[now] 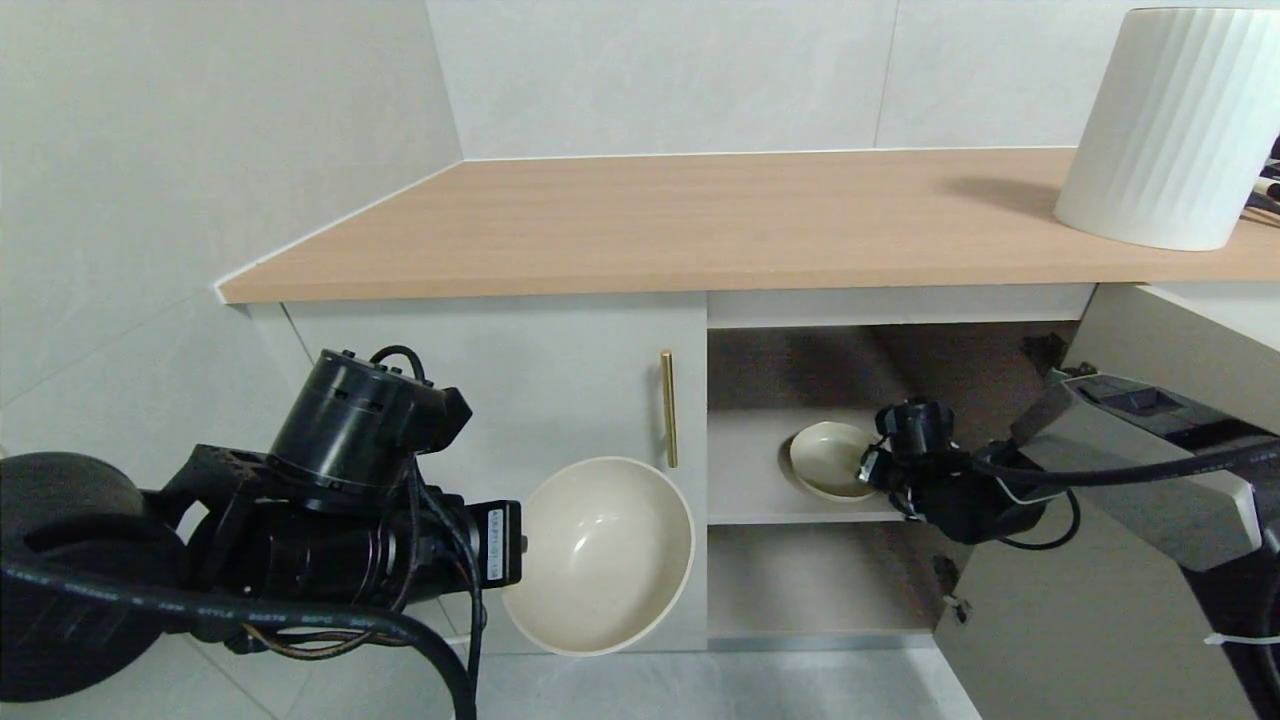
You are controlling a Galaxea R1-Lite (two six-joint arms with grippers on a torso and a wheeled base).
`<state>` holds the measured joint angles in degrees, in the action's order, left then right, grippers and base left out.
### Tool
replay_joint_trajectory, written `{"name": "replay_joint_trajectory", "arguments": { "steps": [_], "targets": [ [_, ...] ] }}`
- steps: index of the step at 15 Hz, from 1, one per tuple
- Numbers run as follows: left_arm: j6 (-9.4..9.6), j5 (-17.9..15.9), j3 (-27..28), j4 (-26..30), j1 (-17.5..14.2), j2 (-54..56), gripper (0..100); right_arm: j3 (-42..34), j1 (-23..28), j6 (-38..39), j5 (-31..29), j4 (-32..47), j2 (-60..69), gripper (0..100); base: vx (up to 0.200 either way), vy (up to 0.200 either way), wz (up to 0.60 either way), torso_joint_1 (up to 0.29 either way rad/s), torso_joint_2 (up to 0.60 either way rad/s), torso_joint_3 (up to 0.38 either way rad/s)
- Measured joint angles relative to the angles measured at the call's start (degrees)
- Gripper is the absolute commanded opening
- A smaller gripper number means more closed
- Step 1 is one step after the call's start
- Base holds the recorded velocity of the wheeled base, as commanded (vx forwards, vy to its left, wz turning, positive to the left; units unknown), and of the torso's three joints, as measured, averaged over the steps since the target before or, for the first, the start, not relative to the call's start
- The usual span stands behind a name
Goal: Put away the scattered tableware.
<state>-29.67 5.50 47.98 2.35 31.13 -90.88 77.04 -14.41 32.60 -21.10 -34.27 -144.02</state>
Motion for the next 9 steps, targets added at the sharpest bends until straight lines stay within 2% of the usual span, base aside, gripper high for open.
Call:
{"name": "replay_joint_trajectory", "arguments": {
  "steps": [1, 2, 9],
  "targets": [
    [0.00, 0.02, 0.02, 0.00, 0.00, 0.00, 0, 0.02, 0.02, 0.00, 0.00, 0.00, -0.02, 0, 0.000, 0.000, 0.00, 0.000, 0.00, 0.000],
    [0.00, 0.02, 0.02, 0.00, 0.00, 0.00, 0, 0.02, 0.00, 0.22, 0.00, -0.02, -0.02, 100, 0.000, 0.000, 0.00, 0.000, 0.00, 0.000],
    [0.17, 0.02, 0.28, -0.04, 0.01, 0.11, 0, -0.87, -0.06, 2.02, -0.49, -0.07, 1.27, 100, 0.000, 0.000, 0.00, 0.000, 0.00, 0.000]
  ]
}}
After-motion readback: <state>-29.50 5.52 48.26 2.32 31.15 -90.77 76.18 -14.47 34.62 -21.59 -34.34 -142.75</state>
